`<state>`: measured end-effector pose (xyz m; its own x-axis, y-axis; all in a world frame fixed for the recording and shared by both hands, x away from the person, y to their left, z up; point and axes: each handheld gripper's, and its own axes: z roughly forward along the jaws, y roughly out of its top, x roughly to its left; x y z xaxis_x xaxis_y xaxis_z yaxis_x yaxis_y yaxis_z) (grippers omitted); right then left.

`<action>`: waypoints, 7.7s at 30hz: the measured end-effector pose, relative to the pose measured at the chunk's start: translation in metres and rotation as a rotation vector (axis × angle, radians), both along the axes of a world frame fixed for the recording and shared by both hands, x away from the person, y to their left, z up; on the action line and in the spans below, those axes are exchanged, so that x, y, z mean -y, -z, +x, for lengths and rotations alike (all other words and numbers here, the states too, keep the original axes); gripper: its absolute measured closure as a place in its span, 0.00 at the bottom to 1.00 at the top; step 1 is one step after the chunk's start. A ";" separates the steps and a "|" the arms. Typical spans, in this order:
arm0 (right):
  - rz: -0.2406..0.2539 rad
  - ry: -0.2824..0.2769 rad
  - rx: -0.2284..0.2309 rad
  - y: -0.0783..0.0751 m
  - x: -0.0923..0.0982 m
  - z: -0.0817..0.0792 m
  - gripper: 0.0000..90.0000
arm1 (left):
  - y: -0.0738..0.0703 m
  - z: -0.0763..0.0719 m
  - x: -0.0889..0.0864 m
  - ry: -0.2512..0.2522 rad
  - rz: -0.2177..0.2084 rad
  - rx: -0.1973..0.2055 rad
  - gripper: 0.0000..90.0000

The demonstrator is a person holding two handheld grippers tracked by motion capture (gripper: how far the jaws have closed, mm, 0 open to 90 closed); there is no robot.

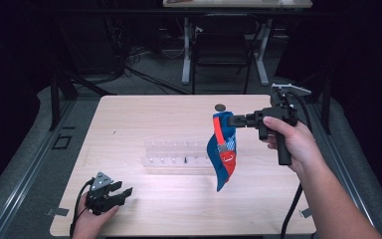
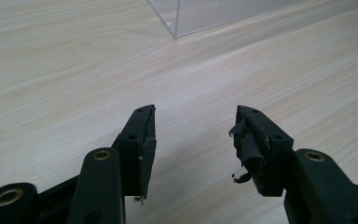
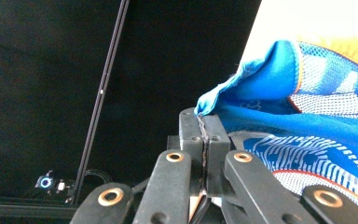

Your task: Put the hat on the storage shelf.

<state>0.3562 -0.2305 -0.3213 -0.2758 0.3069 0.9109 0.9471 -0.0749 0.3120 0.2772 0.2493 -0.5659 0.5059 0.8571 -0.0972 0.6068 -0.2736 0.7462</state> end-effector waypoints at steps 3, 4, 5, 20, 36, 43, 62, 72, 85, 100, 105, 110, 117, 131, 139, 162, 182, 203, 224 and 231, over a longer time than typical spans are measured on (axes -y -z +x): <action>0.006 -0.002 -0.002 -0.001 -0.005 0.002 1.00 | 0.000 0.000 0.000 0.002 -0.001 -0.001 0.55; 0.005 0.000 -0.002 -0.002 -0.008 0.003 1.00 | 0.000 0.000 0.001 0.000 -0.004 -0.002 0.55; 0.001 -0.004 -0.001 -0.002 -0.010 0.004 1.00 | 0.000 0.000 0.001 0.004 -0.001 0.001 0.55; 0.054 -0.004 0.009 -0.004 -0.041 0.021 1.00 | -0.007 -0.004 0.020 0.059 -0.014 0.036 0.54; 0.075 -0.019 0.015 0.000 -0.076 0.034 1.00 | -0.029 -0.003 0.051 0.144 -0.029 0.106 0.53; 0.061 -0.018 0.027 -0.005 -0.081 0.036 1.00 | -0.049 -0.002 0.078 0.207 -0.072 0.150 0.54; 0.080 0.005 0.034 -0.001 -0.086 0.041 1.00 | -0.078 0.004 0.157 0.296 -0.068 0.248 0.62; 0.074 0.002 0.039 -0.001 -0.085 0.041 1.00 | -0.081 0.006 0.160 0.268 -0.015 0.291 0.93; 0.056 -0.028 0.040 0.005 -0.092 0.038 1.00 | -0.081 0.029 0.149 0.234 -0.024 0.311 0.98; 0.019 -0.018 0.030 0.016 -0.093 0.039 1.00 | -0.066 0.037 0.150 0.213 -0.043 0.296 0.98; 0.017 -0.024 0.027 0.018 -0.095 0.039 1.00 | -0.061 0.037 0.146 0.208 -0.069 0.297 0.98; 0.008 -0.021 0.030 0.020 -0.098 0.040 1.00 | -0.058 0.037 0.145 0.201 -0.103 0.292 0.98; -0.002 -0.009 0.032 0.021 -0.098 0.040 0.99 | -0.052 0.034 0.138 0.183 -0.116 0.305 0.98; -0.018 -0.015 0.052 0.019 -0.102 0.039 1.00 | -0.045 0.041 0.143 0.217 -0.088 0.316 0.98; -0.056 0.012 0.050 0.026 -0.099 0.042 0.99 | -0.036 0.042 0.148 0.202 -0.071 0.297 0.98; -0.250 0.178 0.103 0.041 -0.062 0.045 0.86 | -0.026 0.044 0.144 0.163 -0.107 0.240 0.97; -0.443 0.205 0.211 0.033 -0.048 0.027 0.82 | -0.027 0.037 0.138 0.169 -0.089 0.226 0.74; -0.700 0.220 0.269 0.063 -0.026 -0.006 0.76 | -0.036 0.021 0.092 0.130 -0.045 0.151 0.56; -0.847 0.247 0.386 0.075 -0.010 -0.037 0.61 | -0.035 0.014 0.038 0.028 -0.096 0.105 0.50; -0.844 0.250 0.360 0.088 -0.008 -0.040 0.60 | -0.031 0.010 0.027 0.005 -0.105 0.091 0.49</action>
<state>0.3162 -0.2224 -0.4097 -0.3341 0.9129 0.2346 0.7705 0.1211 0.6259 0.2868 0.2219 -0.5349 0.5208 0.8422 -0.1396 0.5343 -0.1940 0.8227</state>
